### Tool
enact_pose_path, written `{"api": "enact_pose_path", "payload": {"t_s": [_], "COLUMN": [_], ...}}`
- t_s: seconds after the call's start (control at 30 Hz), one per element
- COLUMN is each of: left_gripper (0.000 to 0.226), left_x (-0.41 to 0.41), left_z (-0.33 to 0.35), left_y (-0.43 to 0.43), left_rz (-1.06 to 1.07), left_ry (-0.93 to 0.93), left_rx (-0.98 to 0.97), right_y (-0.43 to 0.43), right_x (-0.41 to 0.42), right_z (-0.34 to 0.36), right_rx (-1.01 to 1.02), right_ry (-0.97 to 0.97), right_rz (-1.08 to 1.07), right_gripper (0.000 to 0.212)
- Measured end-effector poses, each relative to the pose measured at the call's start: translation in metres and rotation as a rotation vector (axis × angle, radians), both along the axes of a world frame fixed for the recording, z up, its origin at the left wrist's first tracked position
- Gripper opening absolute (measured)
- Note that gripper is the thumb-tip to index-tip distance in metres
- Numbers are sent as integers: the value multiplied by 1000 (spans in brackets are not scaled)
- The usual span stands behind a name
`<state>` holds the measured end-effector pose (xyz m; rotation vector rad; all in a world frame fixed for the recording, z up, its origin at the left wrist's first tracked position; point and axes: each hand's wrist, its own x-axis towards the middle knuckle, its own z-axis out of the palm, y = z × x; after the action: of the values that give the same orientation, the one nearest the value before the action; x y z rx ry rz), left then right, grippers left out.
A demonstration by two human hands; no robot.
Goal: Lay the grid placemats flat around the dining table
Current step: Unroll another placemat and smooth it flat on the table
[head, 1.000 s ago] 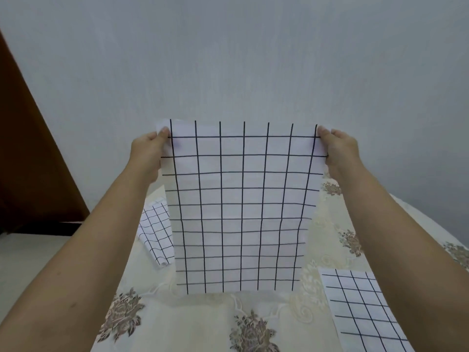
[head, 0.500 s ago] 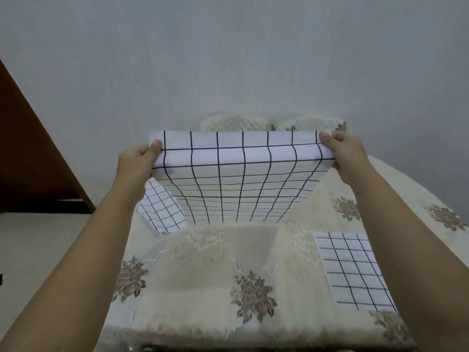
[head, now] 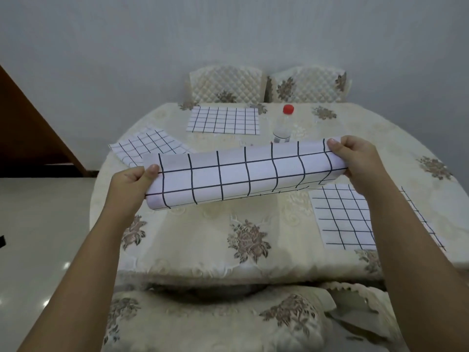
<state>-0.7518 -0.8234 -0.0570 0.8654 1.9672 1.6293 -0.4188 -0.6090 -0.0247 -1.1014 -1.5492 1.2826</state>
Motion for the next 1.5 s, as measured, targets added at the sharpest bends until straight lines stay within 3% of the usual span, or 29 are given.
{"api": "enact_pose_path", "payload": {"t_s": [0.13,0.2,0.27,0.5,0.7,0.9,0.97,1.07,1.17,1.3,1.37,1.5], "left_gripper": [36,36,29,33,34,42,42,35,22,32,39,35], "left_x": [11,13,14,16,-5,-7,-6,-5,0,4,11,50], "left_z": [-15,-25,-35,-57,-102,-139,-148,-162,-167,-169,-168,-170], "left_y": [-15,-24,-31,-28,-11,15,22,29,32,34,34,29], "left_rz": [18,13,10,-91,-102,-7,39,88,140,175,203,58], "left_ry": [-37,-50,-91,-105,-132,-31,2,39,102,133,264,555], "left_rx": [5,-26,-59,-189,-374,-540,-597,-697,-741,-770,-806,-707], "right_y": [-16,-26,-33,-32,-6,12,18,22,26,25,20,-13], "right_x": [9,14,19,21,-10,-46,-54,-63,-68,-71,-72,-76], "right_z": [-20,-30,-42,-76,-122,-166,-179,-192,-200,-201,-202,-206], "right_rx": [-57,-101,-142,-245,-314,-255,-268,-283,-276,-220,-154,205], "right_ry": [-1,-11,-23,-70,-213,-408,-464,-542,-592,-675,-742,-917], "right_rz": [22,37,41,26,34,-1,4,10,23,67,70,159], "right_gripper": [25,38,33,31,32,44,40,15,19,27,35,40]}}
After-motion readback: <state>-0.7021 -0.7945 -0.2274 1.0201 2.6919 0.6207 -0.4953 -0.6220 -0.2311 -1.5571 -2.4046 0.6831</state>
